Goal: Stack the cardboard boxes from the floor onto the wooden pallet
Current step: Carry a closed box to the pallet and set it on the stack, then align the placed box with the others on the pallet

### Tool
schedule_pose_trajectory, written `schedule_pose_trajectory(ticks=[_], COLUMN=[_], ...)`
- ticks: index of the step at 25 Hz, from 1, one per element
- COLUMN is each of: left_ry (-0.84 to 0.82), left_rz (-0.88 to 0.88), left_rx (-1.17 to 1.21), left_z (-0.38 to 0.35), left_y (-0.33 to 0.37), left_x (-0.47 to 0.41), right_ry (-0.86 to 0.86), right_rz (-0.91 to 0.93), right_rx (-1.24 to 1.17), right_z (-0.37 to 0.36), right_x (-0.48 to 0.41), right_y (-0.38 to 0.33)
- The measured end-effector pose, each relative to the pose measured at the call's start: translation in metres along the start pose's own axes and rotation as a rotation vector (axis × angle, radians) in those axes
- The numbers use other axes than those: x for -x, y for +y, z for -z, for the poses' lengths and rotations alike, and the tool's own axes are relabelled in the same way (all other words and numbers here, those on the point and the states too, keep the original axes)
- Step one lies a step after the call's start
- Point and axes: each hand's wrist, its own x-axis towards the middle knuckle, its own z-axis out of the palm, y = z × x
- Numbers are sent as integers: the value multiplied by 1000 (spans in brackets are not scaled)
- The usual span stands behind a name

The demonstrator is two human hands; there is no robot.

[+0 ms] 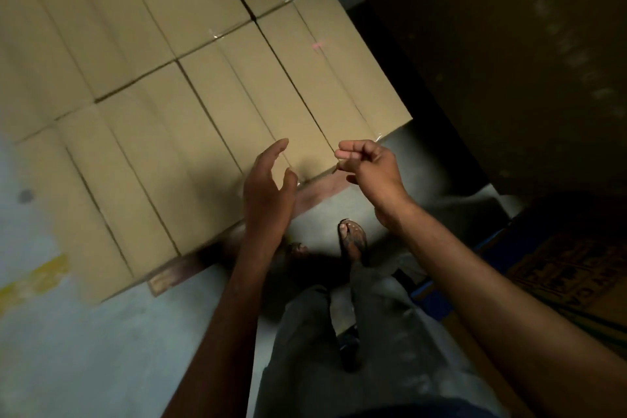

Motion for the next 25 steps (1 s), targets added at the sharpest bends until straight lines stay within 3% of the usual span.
schedule_pose_trajectory(ticks=[4, 13, 25], left_ry=[123, 597, 954], left_rz=[-11, 134, 164], left_rx=[28, 268, 339], left_z=[64, 175, 399], left_y=[37, 51, -72], left_x=[65, 188, 351], right_ry=[-152, -569, -865], right_rz=[164, 344, 405], right_rx=[114, 254, 302], right_z=[-18, -94, -324], right_x=[90, 215, 403], right_y=[-36, -56, 37])
